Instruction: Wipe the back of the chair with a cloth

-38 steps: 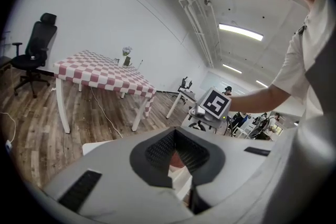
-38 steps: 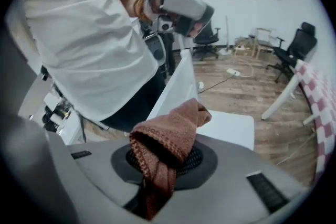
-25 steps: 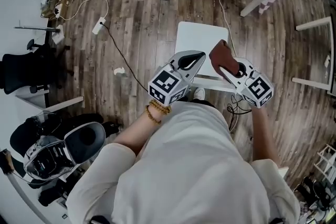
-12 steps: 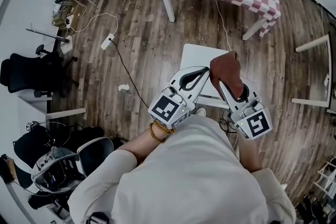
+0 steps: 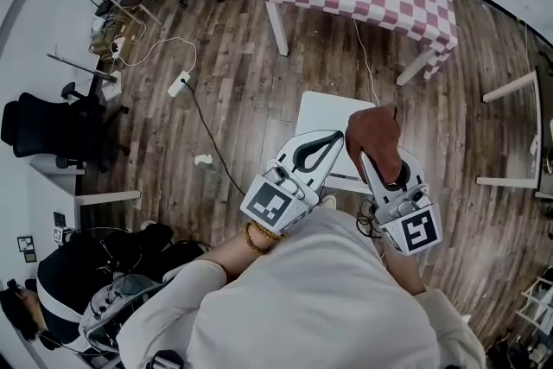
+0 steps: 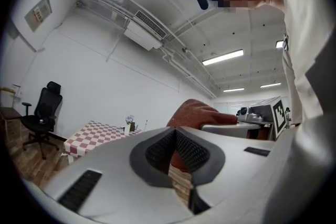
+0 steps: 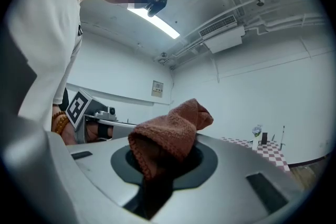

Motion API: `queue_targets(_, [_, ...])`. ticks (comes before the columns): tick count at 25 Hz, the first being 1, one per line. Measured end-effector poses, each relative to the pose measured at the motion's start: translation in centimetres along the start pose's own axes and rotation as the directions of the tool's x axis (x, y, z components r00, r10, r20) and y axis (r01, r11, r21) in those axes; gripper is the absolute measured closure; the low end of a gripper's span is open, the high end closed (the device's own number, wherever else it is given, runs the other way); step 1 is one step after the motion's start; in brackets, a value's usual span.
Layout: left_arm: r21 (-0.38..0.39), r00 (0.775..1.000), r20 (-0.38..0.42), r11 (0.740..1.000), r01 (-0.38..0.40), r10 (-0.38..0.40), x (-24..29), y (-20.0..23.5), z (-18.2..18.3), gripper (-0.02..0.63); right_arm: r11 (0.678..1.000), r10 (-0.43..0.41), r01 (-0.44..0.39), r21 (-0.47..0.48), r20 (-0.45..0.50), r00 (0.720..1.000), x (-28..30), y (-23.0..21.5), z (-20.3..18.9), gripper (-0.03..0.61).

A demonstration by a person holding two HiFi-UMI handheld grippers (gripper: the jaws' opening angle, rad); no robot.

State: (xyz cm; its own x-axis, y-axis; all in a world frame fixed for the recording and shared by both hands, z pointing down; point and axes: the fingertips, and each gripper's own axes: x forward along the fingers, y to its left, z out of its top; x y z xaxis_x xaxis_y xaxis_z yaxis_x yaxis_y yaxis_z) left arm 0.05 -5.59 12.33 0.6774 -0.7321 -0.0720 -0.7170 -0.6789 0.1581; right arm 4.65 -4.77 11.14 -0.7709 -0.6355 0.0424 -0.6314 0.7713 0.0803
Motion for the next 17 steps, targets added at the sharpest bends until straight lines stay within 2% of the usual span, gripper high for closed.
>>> queue_targets(5, [-0.011,1.0,-0.027,1.0,0.003,-0.003,-0.1,-0.3,-0.3,0.614,0.999,0.013,-0.014,0.032,0.009,1.0,0.1,0.2,-0.2,0.486])
queue_targets(10, [-0.039,0.997,-0.077,0.999,-0.003,0.0,-0.5,-0.5,-1.2,0.614,1.0,0.016,-0.017,0.027,0.002,1.0,0.1,0.4,-0.5,0.486])
queue_targets(14, [-0.028,0.997,-0.074,1.0,-0.003,0.001,-0.5,-0.3,-1.3,0.614,0.999,0.022,-0.022,0.027,-0.001,1.0,0.2,0.6,-0.6,0.486])
queue_targets(17, [-0.045,0.995,-0.101,0.999,-0.004,-0.001,-0.5,-0.4,-1.5,0.614,0.999,0.02,-0.02,0.027,0.005,1.0,0.3,0.5,-0.6,0.486])
